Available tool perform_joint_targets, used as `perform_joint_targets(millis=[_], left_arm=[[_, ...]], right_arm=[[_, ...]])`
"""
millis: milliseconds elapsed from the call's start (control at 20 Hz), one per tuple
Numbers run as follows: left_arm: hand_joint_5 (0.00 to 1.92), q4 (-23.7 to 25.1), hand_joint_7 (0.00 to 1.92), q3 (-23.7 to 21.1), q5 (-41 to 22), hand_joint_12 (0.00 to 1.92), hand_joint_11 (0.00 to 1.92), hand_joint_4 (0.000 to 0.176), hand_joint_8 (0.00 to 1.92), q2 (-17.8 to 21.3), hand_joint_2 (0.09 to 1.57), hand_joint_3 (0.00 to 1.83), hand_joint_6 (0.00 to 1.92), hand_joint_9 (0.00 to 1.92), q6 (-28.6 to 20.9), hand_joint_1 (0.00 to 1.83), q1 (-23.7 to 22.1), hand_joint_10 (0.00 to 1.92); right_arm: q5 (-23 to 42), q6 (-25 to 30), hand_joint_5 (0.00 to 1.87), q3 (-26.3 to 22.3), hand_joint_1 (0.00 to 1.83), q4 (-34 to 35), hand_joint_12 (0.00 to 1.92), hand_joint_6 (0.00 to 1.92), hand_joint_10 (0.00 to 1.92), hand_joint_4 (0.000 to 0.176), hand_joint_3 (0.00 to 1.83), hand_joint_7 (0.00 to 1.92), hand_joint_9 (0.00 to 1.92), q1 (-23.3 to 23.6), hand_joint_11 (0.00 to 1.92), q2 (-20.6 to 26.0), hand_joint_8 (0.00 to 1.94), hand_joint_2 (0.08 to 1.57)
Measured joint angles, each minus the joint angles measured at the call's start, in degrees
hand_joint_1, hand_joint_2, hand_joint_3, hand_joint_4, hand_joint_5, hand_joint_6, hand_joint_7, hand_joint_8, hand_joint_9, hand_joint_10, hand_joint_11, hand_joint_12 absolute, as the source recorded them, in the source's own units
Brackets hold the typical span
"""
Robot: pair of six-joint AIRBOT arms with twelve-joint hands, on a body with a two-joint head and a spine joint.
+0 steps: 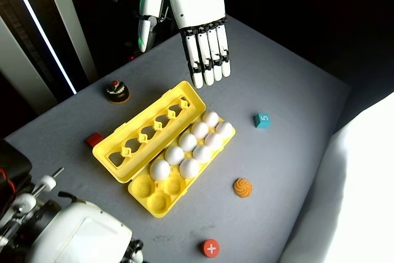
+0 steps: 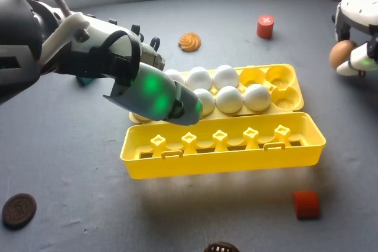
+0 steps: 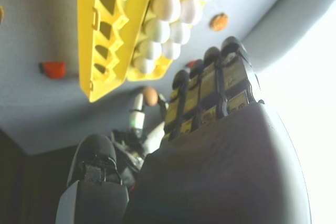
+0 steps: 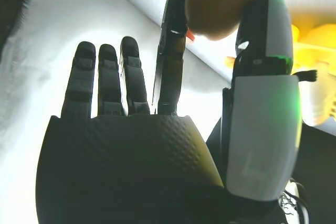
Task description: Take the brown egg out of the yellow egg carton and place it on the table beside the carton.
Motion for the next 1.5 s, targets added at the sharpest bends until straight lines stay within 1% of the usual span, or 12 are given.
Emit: perform_joint_targets(millis=[100, 250, 300, 400, 500, 600, 700, 750, 850, 950, 1050, 1500], left_arm=[[0.07, 0.00, 0.05, 0.00, -0.07, 0.01, 0.02, 0.000, 0.01, 0.00, 1.16, 0.00, 0.01, 0.04, 0.00, 0.00, 0.00, 0.01], [0.06, -0.02, 0.05, 0.00, -0.07, 0.01, 0.02, 0.000, 0.01, 0.00, 1.16, 0.00, 0.01, 0.04, 0.00, 0.00, 0.00, 0.01], [0.03, -0.02, 0.03, 0.00, -0.04, 0.00, 0.00, 0.000, 0.00, 0.00, 1.15, 0.00, 0.00, 0.02, 0.00, 0.00, 0.00, 0.00], [0.04, -0.02, 0.03, 0.00, -0.02, 0.01, 0.01, 0.000, 0.00, 0.00, 1.16, 0.00, 0.01, 0.02, 0.00, 0.00, 0.00, 0.00], [0.06, -0.02, 0.04, 0.00, -0.04, 0.01, 0.02, 0.000, 0.01, 0.00, 1.16, 0.00, 0.01, 0.02, 0.00, 0.00, 0.00, 0.01], [0.05, -0.02, 0.03, 0.00, -0.04, 0.00, 0.00, 0.000, 0.01, 0.00, 1.16, 0.00, 0.00, 0.02, 0.00, 0.00, 0.00, 0.00], [0.04, 0.00, 0.02, 0.00, -0.02, 0.00, 0.00, 0.000, 0.00, 0.00, 1.16, 0.00, 0.00, 0.01, 0.00, 0.00, 0.00, 0.00], [0.04, 0.00, 0.02, 0.00, -0.04, 0.00, 0.01, 0.000, 0.00, 0.00, 1.16, 0.00, 0.00, 0.02, 0.00, 0.00, 0.00, 0.00], [0.03, 0.00, 0.02, 0.00, -0.02, 0.00, 0.00, 0.000, 0.00, 0.00, 1.16, 0.00, 0.00, 0.01, 0.00, 0.00, 0.00, 0.00], [0.04, -0.02, 0.03, 0.00, -0.07, 0.00, 0.00, 0.000, 0.00, 0.00, 1.15, 0.00, 0.00, 0.02, 0.00, 0.00, 0.00, 0.00], [0.06, -0.02, 0.04, 0.00, -0.04, 0.01, 0.01, 0.000, 0.01, 0.00, 1.16, 0.00, 0.01, 0.02, 0.00, 0.00, 0.00, 0.01], [0.07, 0.09, 0.06, 0.02, 0.02, 0.01, 0.02, 0.000, 0.00, 0.00, 1.16, 0.00, 0.01, 0.04, 0.00, 0.00, 0.00, 0.00]], right_arm=[[0.02, 0.24, 1.10, 0.09, 1.10, -1.53, 0.00, 0.79, 0.00, 0.047, 0.00, 0.10, 0.00, -0.35, 0.00, -0.46, 0.00, 1.06], [-0.26, 0.48, 1.12, 0.09, 1.09, -1.64, 0.00, 0.75, 0.00, 0.068, 0.00, 0.12, 0.00, -0.59, 0.00, -1.77, 0.00, 1.05], [-0.31, 0.46, 1.14, 0.09, 1.11, -1.95, 0.00, 0.72, 0.00, 0.046, 0.00, 0.14, 0.00, -0.59, 0.00, -2.05, 0.00, 1.05], [0.20, 0.48, 1.14, 0.09, 1.09, -2.38, 0.00, 0.72, 0.00, 0.105, 0.00, 0.15, 0.00, -0.59, 0.00, -2.73, 0.00, 1.04], [0.68, 0.52, 1.17, 0.09, 1.11, -2.93, 0.00, 0.67, 0.00, 0.072, 0.00, 0.18, 0.00, -0.59, 0.00, -3.26, 0.00, 1.03], [1.07, 0.52, 1.18, 0.09, 1.10, -3.06, 0.00, 0.66, 0.00, 0.108, 0.00, 0.19, 0.00, -0.59, 0.00, -3.72, 0.00, 1.03], [1.42, 0.52, 1.16, 0.09, 1.09, -3.19, 0.00, 0.68, 0.00, 0.106, 0.00, 0.18, 0.00, -0.66, 0.00, -4.17, 0.00, 1.03], [1.46, 0.52, 1.16, 0.09, 1.08, -3.21, 0.00, 0.67, 0.00, 0.161, 0.00, 0.20, 0.00, -0.70, 0.00, -4.26, 0.00, 1.03], [1.88, 0.61, 1.14, 0.09, 1.06, -3.63, 0.00, 0.70, 0.00, 0.175, 0.00, 0.18, 0.00, -1.07, 0.00, -4.28, 0.00, 1.04], [2.29, 0.66, 1.14, 0.09, 1.05, -3.85, 0.00, 0.71, 0.00, 0.176, 0.00, 0.17, 0.00, -1.62, 0.00, -4.26, 0.00, 1.04], [2.47, 0.63, 1.03, 0.09, 0.85, -4.07, 0.00, 0.11, 0.00, 0.118, 0.00, 0.07, 0.00, -1.73, 0.00, -4.26, 0.00, 0.96], [1.11, 0.00, 0.95, 0.09, 0.76, -3.61, 0.00, 0.00, 0.00, 0.108, 0.00, 0.01, 0.00, -2.47, 0.00, -3.54, 0.00, 0.89]])
